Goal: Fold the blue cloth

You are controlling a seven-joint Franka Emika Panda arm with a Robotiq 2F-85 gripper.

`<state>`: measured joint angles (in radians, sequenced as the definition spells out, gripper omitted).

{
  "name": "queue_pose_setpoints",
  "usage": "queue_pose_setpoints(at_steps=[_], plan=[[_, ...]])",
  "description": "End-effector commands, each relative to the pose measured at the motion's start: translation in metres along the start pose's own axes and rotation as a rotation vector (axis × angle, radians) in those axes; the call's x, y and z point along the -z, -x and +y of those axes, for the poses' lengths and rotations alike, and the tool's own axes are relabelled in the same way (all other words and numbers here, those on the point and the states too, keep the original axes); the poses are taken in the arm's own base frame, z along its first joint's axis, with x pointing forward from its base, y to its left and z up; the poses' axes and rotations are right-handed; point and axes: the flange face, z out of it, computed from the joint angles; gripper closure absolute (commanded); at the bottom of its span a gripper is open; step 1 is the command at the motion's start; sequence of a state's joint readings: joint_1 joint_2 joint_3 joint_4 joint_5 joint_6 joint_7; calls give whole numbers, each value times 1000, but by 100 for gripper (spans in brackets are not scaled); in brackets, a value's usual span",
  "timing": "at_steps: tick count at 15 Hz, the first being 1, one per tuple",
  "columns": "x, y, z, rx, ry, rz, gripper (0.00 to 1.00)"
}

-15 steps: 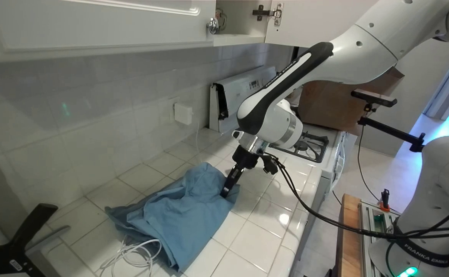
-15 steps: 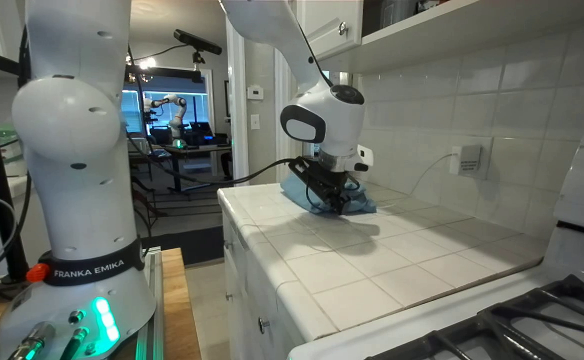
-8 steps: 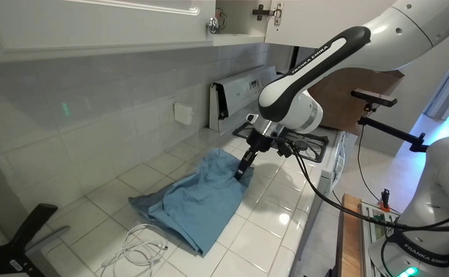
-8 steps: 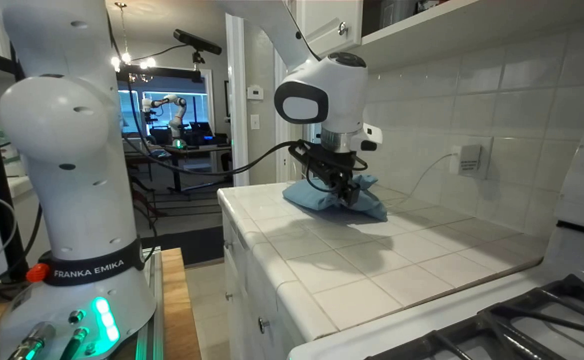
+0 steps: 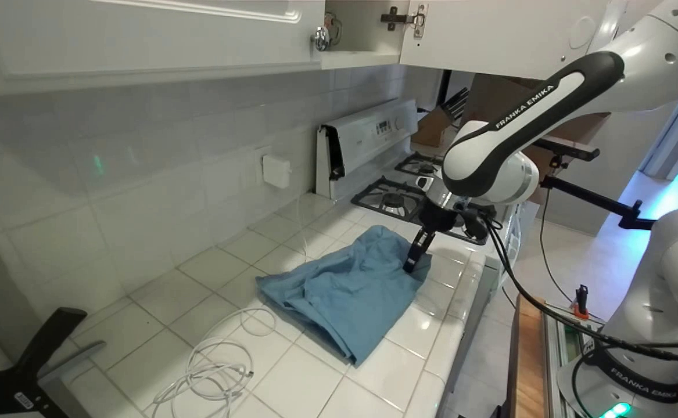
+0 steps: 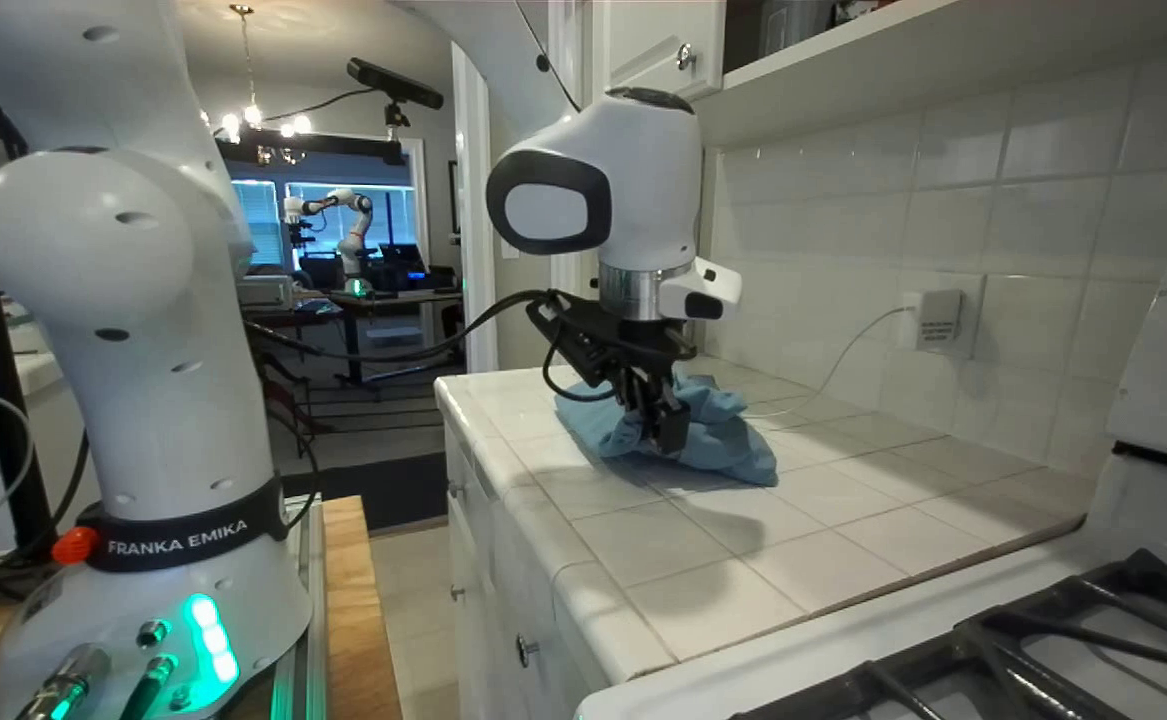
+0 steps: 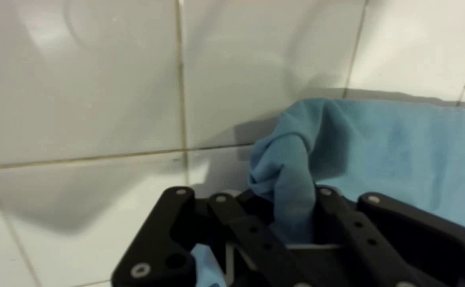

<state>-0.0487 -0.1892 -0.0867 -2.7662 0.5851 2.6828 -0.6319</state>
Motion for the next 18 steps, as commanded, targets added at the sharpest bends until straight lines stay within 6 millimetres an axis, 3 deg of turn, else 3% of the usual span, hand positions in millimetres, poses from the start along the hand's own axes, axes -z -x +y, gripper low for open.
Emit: queue_pose_setpoints(at_steps=[1, 3, 5, 6, 7, 10, 11, 14, 18], plan=[[31, -1, 43, -86, 120, 27, 98], [45, -1, 64, -110, 188, 31, 98], [57, -2, 74, -98, 255, 17, 98], [58, 7, 65, -67, 289, 8, 98], [61, 3, 59, -36, 312, 1, 98], [76, -19, 18, 101, 393, 15, 98], [79, -14, 2, 139, 426, 35, 98], [92, -30, -44, 256, 464, 70, 98], [78, -28, -114, 430, 337, 60, 98]])
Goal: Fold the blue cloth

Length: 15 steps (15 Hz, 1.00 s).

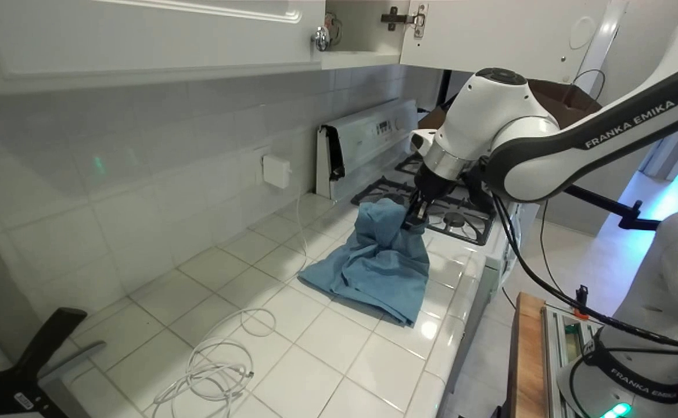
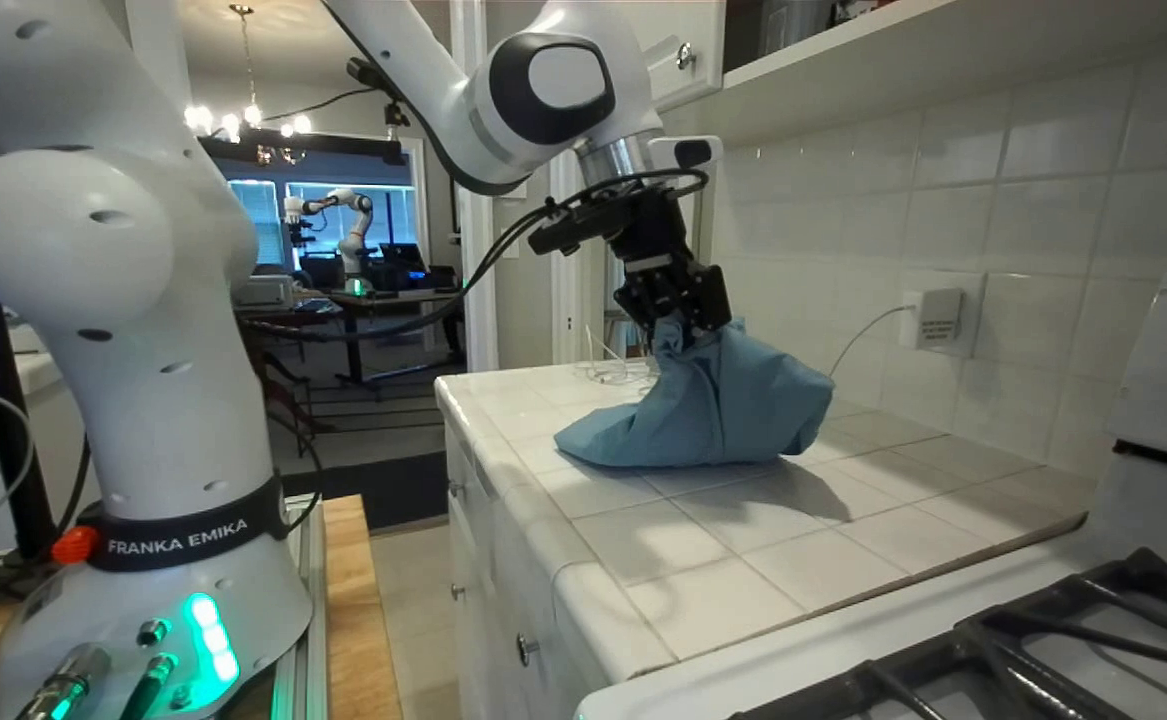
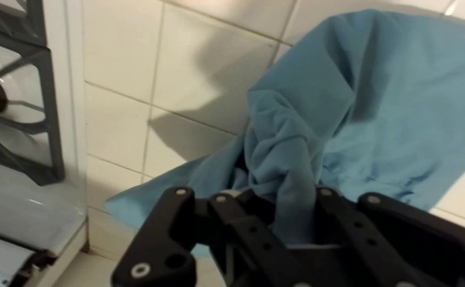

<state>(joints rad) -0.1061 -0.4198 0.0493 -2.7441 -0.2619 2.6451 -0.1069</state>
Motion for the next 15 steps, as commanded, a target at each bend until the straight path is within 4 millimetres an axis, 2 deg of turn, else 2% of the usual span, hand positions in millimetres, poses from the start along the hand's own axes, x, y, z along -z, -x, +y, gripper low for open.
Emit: queue_pose_setpoints(at_steps=[1, 4, 6, 9, 12, 15], plan=[[15, -12, -52, 139, -118, 29, 98], [14, -12, -89, 241, -262, 16, 98], [13, -7, -102, 299, -358, -9, 98], [-1, 10, -105, 366, -493, -102, 98], [-25, 24, -96, 349, -530, -204, 98], [-48, 28, -91, 285, -527, -229, 98]])
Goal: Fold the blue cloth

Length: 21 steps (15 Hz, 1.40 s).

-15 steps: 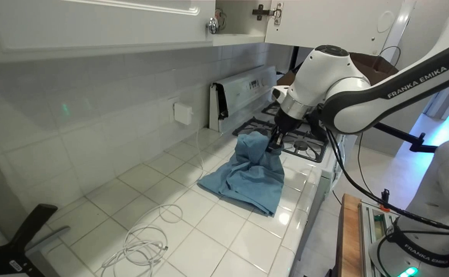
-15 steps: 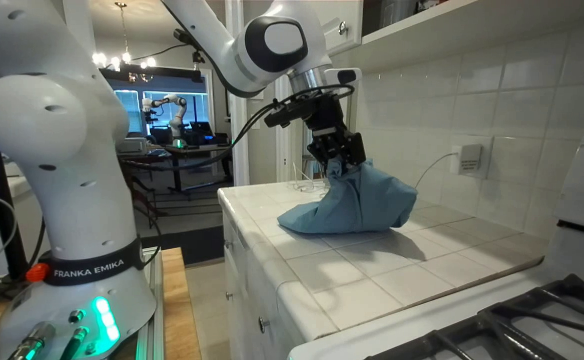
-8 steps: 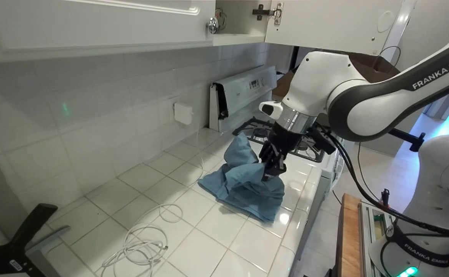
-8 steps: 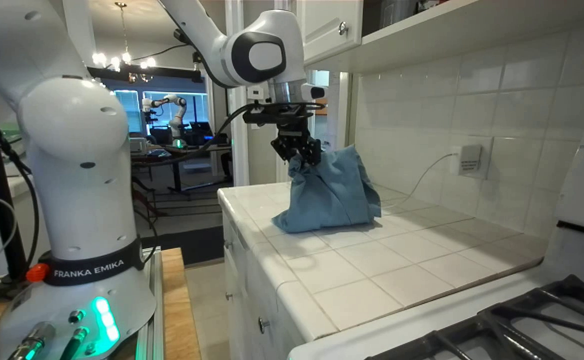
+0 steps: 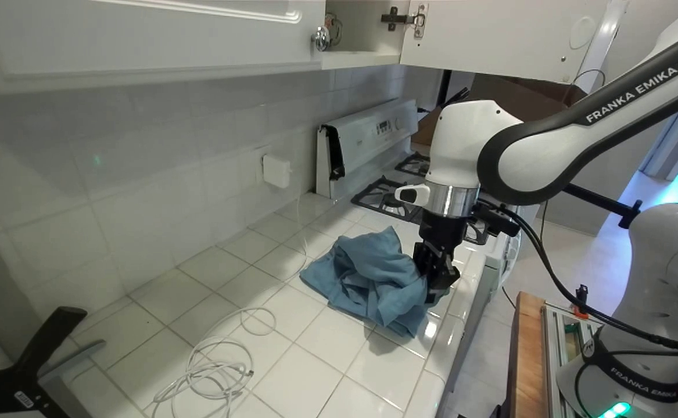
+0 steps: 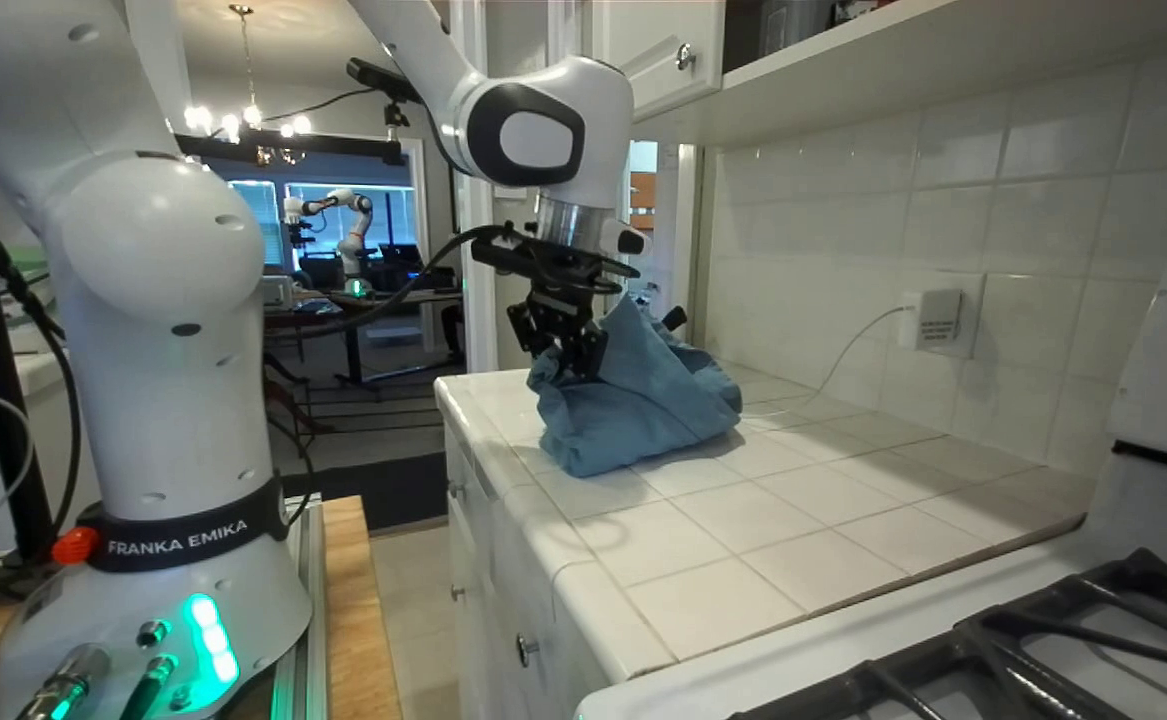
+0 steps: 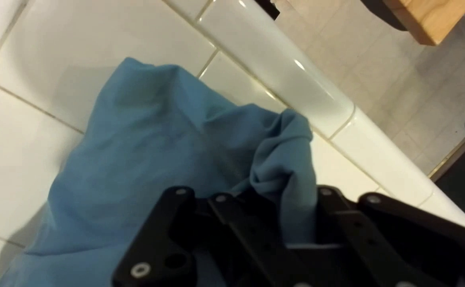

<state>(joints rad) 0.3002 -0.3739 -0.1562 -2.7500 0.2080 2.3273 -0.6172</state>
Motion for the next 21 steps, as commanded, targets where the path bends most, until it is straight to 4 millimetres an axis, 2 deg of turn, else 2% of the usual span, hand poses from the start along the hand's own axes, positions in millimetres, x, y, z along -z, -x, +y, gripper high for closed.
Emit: queue_pose_setpoints(at_steps=[1, 5, 11, 12, 14, 16, 21], plan=[[-26, 0, 15, -69, -32, 4, 98], [-41, -17, 25, -136, -21, 65, 98], [-45, -40, 39, -196, 13, 134, 98], [-47, -42, 37, -187, -1, 118, 71], [-46, -47, 33, -184, -8, 109, 61], [-31, -52, 25, -168, -10, 120, 47], [29, -52, 18, -196, 27, 213, 11]])
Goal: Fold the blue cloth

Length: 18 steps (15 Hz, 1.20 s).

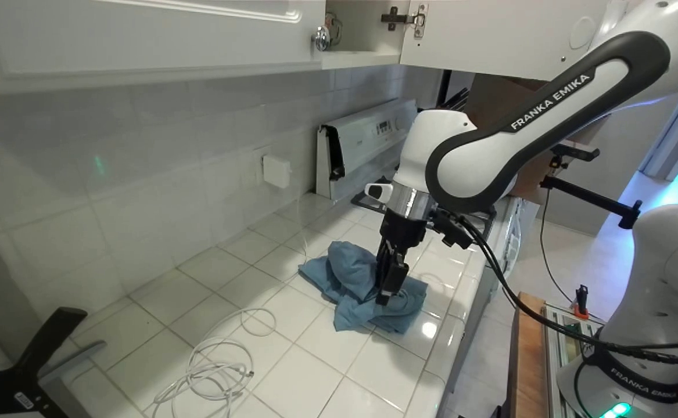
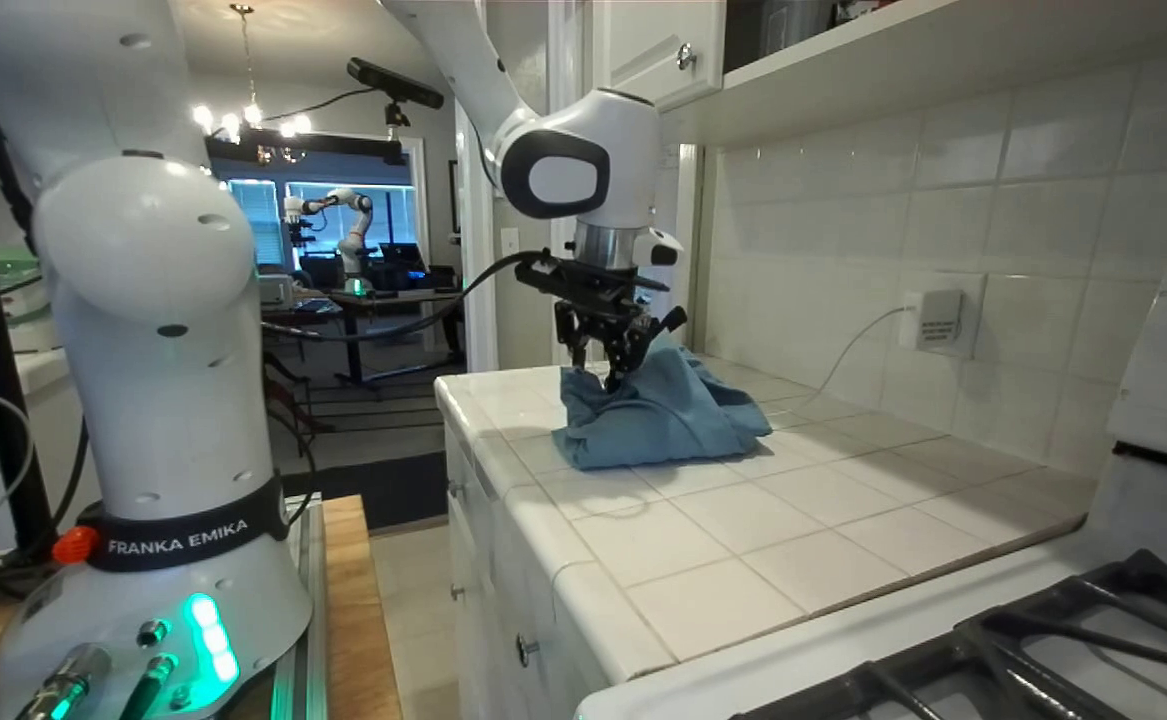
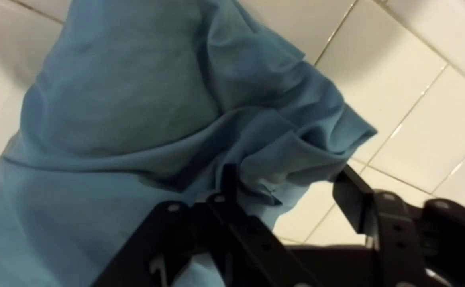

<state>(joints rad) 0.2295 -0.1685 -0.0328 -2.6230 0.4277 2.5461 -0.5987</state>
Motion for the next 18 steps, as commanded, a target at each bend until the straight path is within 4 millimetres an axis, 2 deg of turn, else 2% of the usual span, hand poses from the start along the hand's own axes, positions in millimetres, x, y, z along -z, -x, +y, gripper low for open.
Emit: queue_pose_setpoints(at_steps=[1, 3, 5, 7, 9, 10, 11, 18], plan=[[52, 1, -2, -59, 11, 74, 5], [77, 1, 3, -84, 17, 135, 0], [91, 5, 15, -48, 28, 170, 0], [93, 9, 33, 3, 26, 189, 0], [87, 12, 51, 81, 15, 183, 0], [83, 14, 57, 139, 13, 179, 25], [80, 13, 62, 185, 5, 166, 26], [42, -2, 73, 446, 59, 187, 76]])
